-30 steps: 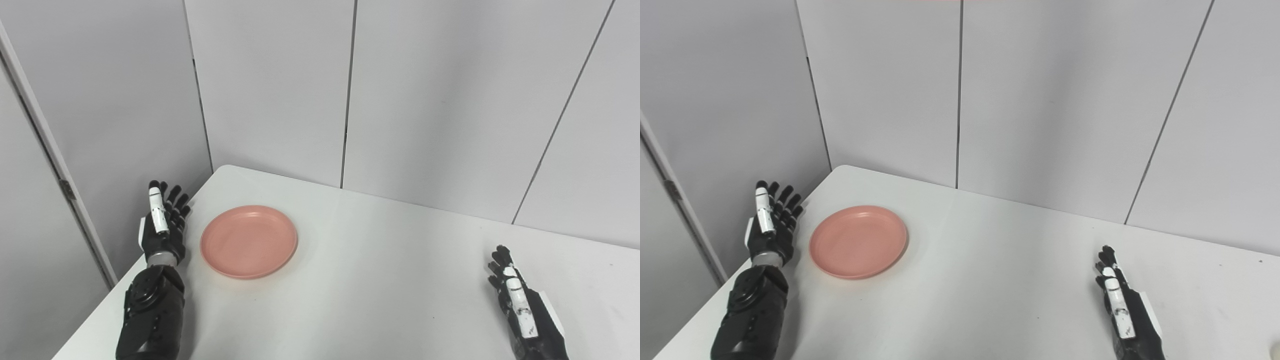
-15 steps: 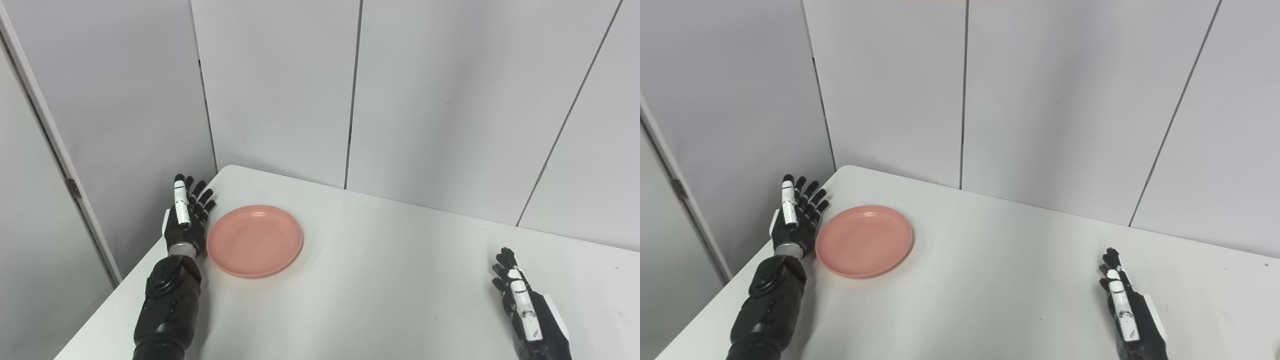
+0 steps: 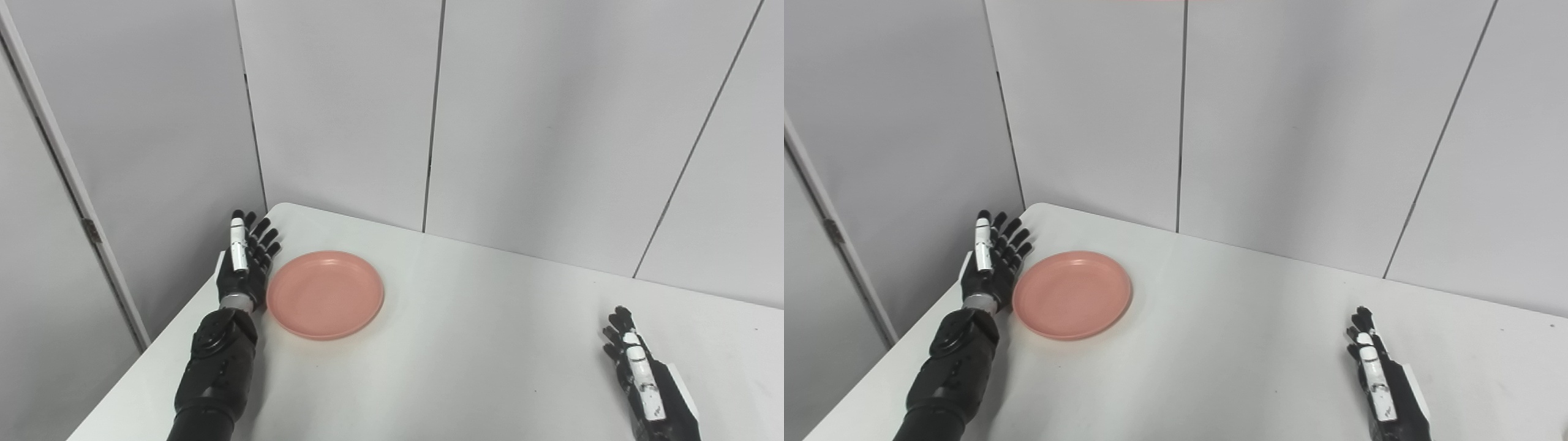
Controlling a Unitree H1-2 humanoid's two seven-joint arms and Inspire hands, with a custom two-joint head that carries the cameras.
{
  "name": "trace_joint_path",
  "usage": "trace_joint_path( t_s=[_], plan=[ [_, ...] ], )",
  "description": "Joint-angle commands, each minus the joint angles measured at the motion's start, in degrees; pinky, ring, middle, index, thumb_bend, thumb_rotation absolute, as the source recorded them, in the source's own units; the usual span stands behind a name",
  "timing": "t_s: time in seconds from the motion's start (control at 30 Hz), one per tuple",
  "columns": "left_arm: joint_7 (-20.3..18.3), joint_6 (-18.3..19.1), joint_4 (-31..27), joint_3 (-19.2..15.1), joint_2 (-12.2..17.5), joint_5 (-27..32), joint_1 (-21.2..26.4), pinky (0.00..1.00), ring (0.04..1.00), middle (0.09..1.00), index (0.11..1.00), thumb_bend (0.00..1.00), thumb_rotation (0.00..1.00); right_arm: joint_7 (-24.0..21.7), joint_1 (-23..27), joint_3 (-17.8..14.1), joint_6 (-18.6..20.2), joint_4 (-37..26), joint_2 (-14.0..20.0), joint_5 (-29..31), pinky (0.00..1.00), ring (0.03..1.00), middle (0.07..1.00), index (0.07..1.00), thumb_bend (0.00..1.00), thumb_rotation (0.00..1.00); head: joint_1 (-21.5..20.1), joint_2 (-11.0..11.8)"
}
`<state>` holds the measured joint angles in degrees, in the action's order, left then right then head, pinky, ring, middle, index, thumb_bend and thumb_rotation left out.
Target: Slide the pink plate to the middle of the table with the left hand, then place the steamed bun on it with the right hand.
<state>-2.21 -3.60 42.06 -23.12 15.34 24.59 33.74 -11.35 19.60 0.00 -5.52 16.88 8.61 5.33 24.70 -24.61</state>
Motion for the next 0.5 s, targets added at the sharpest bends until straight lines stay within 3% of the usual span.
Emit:
trace_joint_path(
  t_s=[0.0,0.47],
  plan=[
    [-0.33,4.52,1.42,0.72,-1.44,0.45,-1.11,0.91,0.91,0.926,0.935,0.57,1.0,0.33,-1.26,-0.04,0.12,-0.01,-0.37,0.05,0.98,0.975,0.989,1.0,0.21,1.0,-0.13,-0.09],
    [-2.65,9.67,-4.32,5.24,-4.54,-0.19,-2.3,0.92,0.901,0.918,0.927,0.55,1.0,0.68,-1.76,0.24,1.92,-1.92,-1.14,-0.61,1.0,0.991,1.0,1.0,0.17,1.0,-1.76,-0.7]
  ],
)
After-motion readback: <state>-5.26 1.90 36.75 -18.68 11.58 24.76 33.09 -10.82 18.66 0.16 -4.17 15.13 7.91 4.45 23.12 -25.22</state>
